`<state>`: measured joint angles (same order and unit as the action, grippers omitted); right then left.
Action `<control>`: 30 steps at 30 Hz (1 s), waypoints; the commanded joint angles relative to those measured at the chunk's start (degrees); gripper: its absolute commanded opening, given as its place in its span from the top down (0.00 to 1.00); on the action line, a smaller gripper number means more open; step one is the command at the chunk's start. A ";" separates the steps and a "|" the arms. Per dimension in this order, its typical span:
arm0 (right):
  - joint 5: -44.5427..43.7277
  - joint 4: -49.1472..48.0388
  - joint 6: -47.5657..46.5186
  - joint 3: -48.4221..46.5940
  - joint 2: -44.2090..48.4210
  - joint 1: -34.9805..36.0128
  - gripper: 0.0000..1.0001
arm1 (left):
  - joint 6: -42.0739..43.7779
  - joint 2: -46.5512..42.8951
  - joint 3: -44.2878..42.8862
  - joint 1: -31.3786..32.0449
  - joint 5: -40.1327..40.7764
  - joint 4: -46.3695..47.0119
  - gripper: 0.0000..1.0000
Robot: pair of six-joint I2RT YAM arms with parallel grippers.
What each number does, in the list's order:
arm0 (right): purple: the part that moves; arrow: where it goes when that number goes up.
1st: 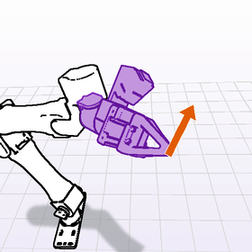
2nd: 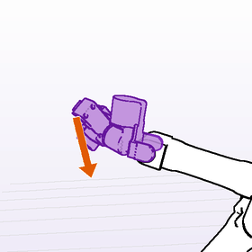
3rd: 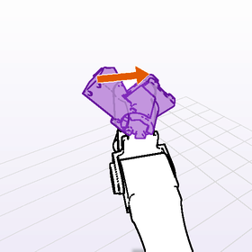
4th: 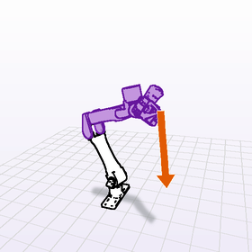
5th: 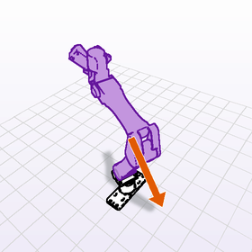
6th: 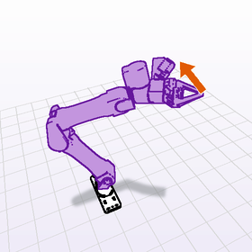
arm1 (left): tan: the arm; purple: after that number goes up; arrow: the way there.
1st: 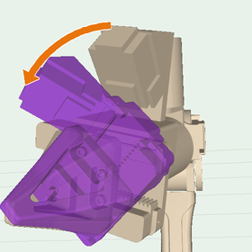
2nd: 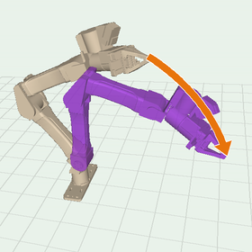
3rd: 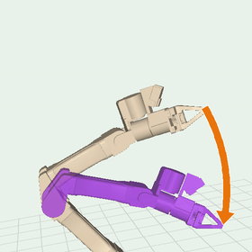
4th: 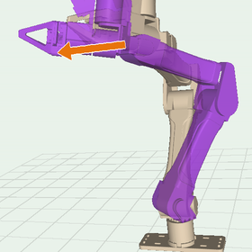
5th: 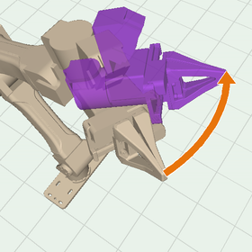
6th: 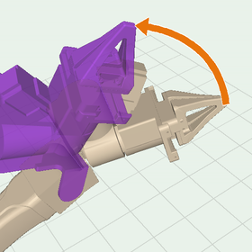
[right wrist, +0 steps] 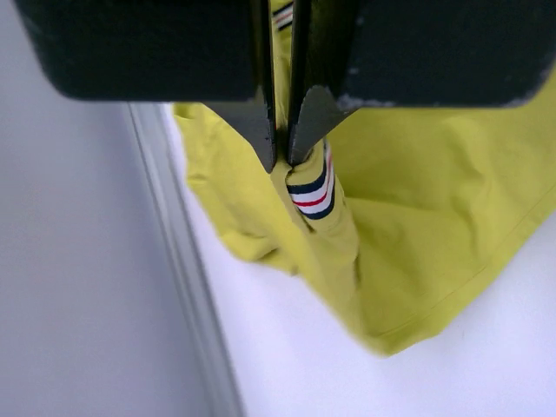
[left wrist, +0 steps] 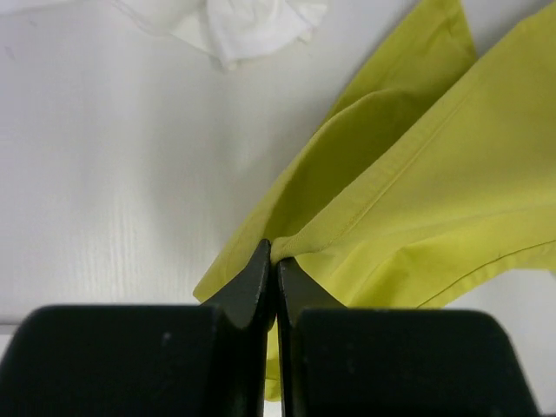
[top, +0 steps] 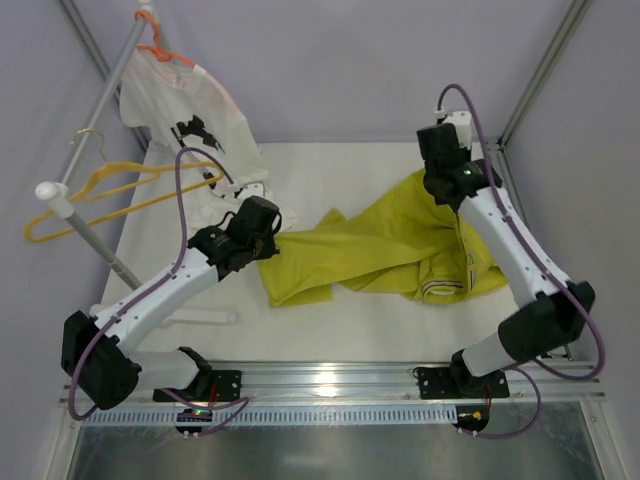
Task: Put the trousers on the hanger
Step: Fold the trousers
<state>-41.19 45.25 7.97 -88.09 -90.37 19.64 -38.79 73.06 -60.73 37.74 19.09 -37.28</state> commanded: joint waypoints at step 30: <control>-13.30 -2.10 -4.54 -0.95 21.90 -13.31 0.96 | 9.08 -6.44 -4.58 -6.10 11.69 2.26 1.00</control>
<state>-56.71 48.84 5.21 -91.55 -66.92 7.18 -33.01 65.84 -67.79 31.75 41.76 -45.65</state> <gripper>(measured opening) 0.060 0.005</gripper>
